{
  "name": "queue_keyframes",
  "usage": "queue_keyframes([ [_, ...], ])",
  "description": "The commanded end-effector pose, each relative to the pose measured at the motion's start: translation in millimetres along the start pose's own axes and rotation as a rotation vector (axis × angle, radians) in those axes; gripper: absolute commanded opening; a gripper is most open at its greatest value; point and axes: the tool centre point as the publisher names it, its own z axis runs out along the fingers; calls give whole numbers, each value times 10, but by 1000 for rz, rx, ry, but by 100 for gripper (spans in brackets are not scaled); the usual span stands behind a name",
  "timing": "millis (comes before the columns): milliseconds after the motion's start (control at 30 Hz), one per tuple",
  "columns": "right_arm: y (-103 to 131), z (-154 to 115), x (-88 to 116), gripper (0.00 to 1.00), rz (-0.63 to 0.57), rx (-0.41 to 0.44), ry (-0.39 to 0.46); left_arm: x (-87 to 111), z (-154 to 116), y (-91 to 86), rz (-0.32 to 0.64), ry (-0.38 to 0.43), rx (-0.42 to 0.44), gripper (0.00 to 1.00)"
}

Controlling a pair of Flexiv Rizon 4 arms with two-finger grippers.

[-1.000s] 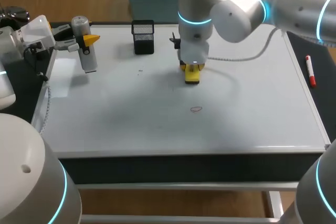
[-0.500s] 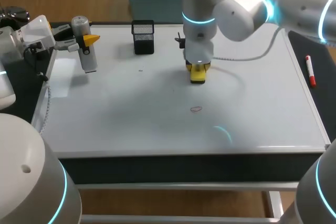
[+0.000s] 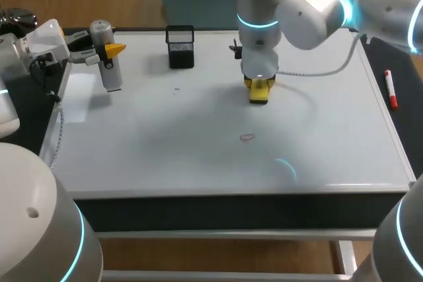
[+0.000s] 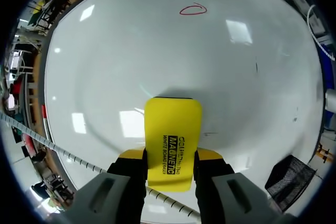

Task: Pick up the inspection probe, press it on each red-marked spot on the whiteboard one by one, put down the probe, pick up the eraser, and wipe off all the red marks.

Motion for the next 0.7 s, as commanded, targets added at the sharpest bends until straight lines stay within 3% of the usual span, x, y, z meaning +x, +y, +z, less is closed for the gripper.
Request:
queue_keyframes([
  [33, -38, 116, 135, 0, 14, 0, 6, 1, 5, -8, 1, -1, 0, 0],
  [433, -207, 104, 488, 0, 89, 9, 14, 1, 5, -8, 1, -1, 0, 0],
  [700, -460, -70, 908, 0, 134, -3, -3, 1, 5, -8, 1, -1, 0, 0],
])
